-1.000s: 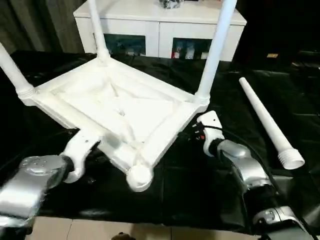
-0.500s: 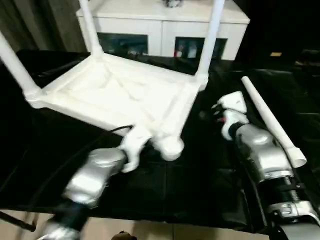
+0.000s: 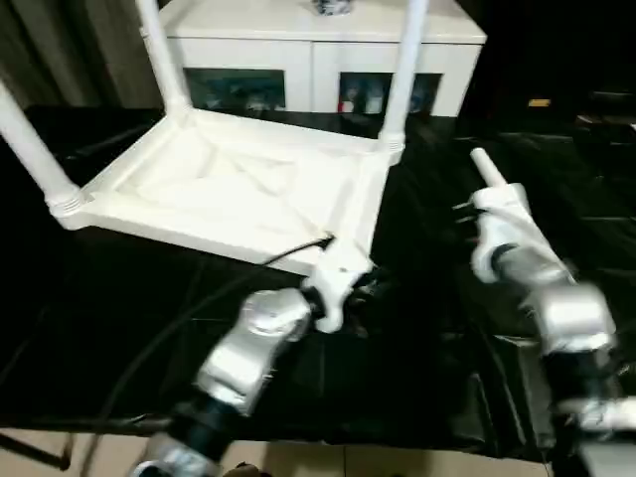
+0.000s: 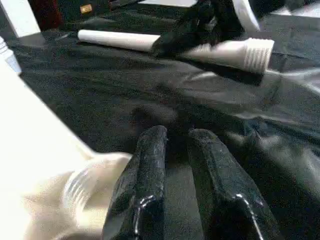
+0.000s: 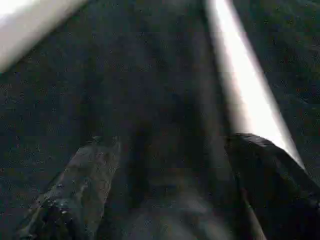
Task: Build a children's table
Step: Rotate table base, then pick table leg
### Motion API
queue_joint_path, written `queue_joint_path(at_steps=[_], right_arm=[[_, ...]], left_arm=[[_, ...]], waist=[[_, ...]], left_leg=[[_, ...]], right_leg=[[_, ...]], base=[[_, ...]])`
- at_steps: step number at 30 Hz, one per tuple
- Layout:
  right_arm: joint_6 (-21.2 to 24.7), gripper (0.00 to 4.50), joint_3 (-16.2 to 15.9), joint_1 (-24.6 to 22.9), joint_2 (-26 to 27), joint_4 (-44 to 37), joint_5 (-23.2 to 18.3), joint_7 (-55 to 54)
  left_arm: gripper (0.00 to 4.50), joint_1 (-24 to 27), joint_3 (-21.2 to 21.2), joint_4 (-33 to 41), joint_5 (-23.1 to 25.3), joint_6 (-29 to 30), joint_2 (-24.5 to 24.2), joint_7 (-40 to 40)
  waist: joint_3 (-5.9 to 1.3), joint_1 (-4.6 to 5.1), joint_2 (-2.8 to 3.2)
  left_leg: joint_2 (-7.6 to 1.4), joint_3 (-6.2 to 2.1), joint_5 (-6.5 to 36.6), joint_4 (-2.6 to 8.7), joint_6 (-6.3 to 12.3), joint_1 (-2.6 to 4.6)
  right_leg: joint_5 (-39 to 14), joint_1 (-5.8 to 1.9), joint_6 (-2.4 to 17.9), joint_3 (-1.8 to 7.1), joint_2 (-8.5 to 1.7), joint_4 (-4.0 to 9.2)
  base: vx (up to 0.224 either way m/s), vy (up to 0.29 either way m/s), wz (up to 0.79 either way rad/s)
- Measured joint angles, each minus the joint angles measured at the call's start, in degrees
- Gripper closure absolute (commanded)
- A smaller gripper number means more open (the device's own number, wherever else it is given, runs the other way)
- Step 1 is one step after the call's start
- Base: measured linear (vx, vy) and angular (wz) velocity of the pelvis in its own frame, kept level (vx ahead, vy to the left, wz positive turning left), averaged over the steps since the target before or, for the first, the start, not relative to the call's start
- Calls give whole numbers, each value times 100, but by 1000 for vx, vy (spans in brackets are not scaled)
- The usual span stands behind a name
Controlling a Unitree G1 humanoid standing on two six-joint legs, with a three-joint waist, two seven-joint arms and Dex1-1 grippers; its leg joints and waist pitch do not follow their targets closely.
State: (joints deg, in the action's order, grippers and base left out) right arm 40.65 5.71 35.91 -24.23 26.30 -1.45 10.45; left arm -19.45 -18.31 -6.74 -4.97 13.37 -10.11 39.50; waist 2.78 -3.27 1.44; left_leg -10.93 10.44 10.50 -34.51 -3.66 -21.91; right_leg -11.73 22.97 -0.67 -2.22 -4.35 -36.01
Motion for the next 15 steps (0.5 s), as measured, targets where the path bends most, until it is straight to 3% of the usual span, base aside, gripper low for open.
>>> queue_joint_path(at_steps=[3, 9, 15], right_arm=[[-18, 9, -17, 389, -361, 731, 41, 164], [-115, 9, -352, 963, -607, 2120, 265, 595], [-466, 9, -456, 1219, -754, 3246, 474, 753]], left_arm=[[352, 121, 64, 518, -40, 389, -497, 349], [352, 151, -26, 1345, -273, 1239, -1417, 1090], [352, 147, -4, 1680, -427, 1653, -1600, 1268]], waist=[[0, 7, 0], [0, -5, -1], [1, -37, -2]], left_leg=[[0, 0, 0, -2, 0, -2], [0, 6, -4, -9, 7, -9], [0, 17, -13, -22, 25, -14]], right_leg=[[0, 1, 0, -1, 0, -1], [-1, 7, 3, 0, -2, -4], [0, 4, 6, 1, -9, -5]], base=[[0, 0, 0], [0, 0, 0], [0, 0, 0]])
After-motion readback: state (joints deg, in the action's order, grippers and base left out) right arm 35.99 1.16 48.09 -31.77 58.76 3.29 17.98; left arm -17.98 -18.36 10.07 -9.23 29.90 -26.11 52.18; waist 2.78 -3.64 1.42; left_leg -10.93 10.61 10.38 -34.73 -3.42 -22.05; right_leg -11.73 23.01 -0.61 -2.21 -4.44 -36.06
